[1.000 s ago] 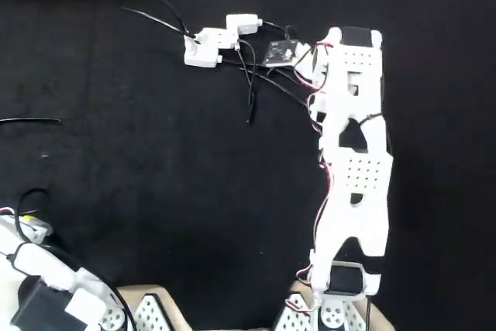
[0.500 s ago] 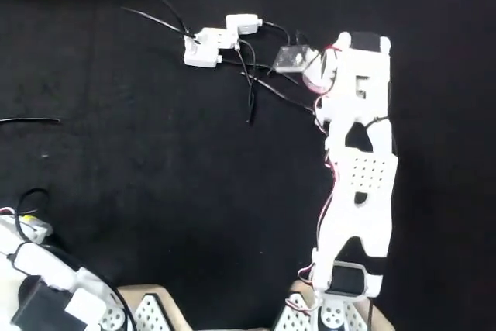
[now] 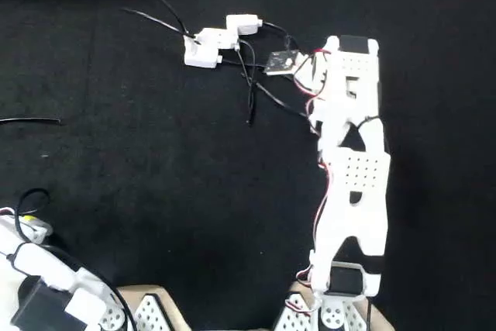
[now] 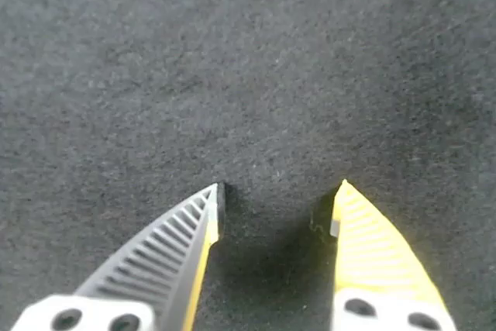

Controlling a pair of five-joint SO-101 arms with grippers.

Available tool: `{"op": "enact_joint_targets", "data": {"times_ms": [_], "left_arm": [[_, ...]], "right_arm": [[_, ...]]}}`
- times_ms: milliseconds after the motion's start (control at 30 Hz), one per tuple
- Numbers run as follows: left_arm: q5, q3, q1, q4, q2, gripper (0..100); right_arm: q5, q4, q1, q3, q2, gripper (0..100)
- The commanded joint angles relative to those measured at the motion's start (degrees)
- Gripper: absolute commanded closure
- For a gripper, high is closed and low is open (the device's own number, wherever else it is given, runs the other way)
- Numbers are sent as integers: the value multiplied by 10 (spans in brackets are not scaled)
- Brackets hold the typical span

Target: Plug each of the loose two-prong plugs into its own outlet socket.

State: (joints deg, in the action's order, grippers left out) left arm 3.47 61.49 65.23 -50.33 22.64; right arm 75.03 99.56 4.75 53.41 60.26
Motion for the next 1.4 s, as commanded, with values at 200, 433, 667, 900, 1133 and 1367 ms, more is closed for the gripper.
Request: {"op": "enact_joint_targets", "data": {"times_ms": [200, 433, 667, 900, 1133, 1367], "left_arm": [[-3, 0, 0, 8, 9, 762], [-3, -1, 0, 8, 9, 762], [-3, -4, 6, 6, 9, 762], [-3, -4, 21, 6, 9, 762], [-3, -4, 24, 7, 9, 762], [-3, -4, 23, 6, 9, 762]], "right_arm": [[-67, 17, -68, -9, -109, 983], [-117, 16, -205, -137, -236, 987], [-185, 12, -397, -240, -300, 985], [-262, -55, -516, -277, -240, 984], [-272, -52, -554, -269, -143, 898], [-268, -34, -556, -235, -145, 734]]}}
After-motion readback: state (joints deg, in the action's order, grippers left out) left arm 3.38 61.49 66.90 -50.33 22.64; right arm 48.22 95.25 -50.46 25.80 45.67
